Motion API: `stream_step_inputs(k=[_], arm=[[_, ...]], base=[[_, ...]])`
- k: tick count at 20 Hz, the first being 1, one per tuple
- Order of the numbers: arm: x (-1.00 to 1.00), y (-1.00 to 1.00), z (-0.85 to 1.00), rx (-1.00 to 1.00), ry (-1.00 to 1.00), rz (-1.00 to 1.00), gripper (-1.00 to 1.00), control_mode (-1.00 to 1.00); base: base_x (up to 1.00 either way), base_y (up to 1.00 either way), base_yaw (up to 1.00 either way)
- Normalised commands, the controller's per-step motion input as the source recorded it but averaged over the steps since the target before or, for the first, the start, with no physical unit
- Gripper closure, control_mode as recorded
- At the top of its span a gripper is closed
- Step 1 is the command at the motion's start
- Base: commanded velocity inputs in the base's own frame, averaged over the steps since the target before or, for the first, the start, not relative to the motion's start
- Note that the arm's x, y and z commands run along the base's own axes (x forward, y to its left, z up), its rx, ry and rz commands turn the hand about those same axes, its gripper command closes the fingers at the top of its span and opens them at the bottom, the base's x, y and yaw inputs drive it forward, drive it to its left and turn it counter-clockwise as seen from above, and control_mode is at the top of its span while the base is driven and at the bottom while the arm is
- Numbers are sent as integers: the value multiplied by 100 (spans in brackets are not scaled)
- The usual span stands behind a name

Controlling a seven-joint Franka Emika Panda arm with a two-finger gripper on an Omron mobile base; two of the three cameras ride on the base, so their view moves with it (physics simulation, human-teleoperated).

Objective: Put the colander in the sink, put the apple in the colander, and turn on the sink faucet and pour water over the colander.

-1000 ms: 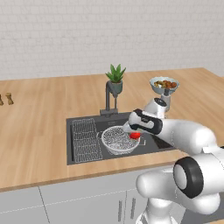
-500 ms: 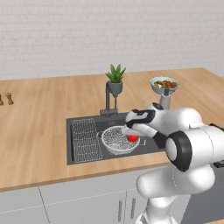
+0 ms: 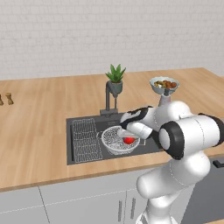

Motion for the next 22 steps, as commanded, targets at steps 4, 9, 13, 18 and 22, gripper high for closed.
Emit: stream_step_inputs(k=[4,9,13,18,22], arm=[[14,2,-21,0,0,0,100,-100],[14,0,-21,0,1,0,100,-100],[13,0,-11,0,3,0,100,-100],[16,3,-8,0,1,0,100,-100],[18,2,-7,0,0,0,100,-100]], base=[[0,0,0],[0,0,0],[0,0,0],[0,0,0],[0,0,0]])
